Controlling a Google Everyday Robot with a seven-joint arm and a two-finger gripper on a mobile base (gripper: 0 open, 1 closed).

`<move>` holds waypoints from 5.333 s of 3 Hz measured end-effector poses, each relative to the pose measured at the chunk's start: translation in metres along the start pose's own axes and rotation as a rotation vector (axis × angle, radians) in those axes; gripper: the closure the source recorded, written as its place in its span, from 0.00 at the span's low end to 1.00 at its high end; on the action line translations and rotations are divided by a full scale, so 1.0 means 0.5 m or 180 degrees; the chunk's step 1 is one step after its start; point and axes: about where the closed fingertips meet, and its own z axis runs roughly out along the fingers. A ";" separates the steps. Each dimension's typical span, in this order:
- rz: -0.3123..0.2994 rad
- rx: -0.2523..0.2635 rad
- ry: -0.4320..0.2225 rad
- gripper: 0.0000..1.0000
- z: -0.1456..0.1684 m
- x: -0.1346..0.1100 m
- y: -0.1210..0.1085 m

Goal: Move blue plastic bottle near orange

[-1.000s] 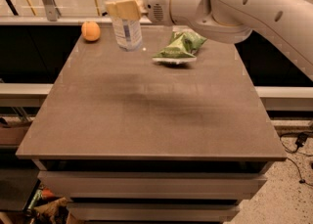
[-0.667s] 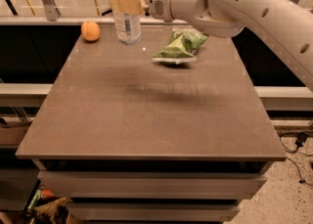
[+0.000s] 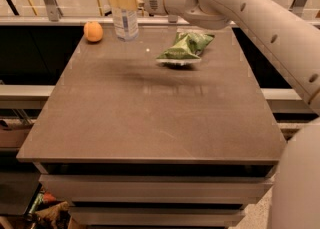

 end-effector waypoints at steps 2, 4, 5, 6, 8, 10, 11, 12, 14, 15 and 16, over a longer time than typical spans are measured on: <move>-0.0185 0.0238 0.0262 1.00 0.072 0.028 -0.021; -0.0225 0.0427 0.0056 1.00 0.115 0.044 -0.056; -0.0183 0.0451 -0.0063 1.00 0.136 0.055 -0.067; -0.0153 0.0487 -0.0036 1.00 0.150 0.077 -0.072; -0.0059 0.0509 0.0142 1.00 0.169 0.134 -0.080; 0.0032 0.0454 0.0068 1.00 0.200 0.150 -0.092; 0.0124 0.0419 -0.0014 1.00 0.212 0.160 -0.095; 0.0180 0.0424 -0.0077 0.82 0.212 0.169 -0.101; 0.0185 0.0398 -0.0077 0.35 0.221 0.170 -0.092; 0.0187 0.0386 -0.0077 0.12 0.225 0.170 -0.088; 0.0189 0.0375 -0.0077 0.00 0.229 0.170 -0.084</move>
Offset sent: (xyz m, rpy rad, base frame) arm 0.0453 0.0289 -0.0260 -0.1487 -0.0426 -0.1479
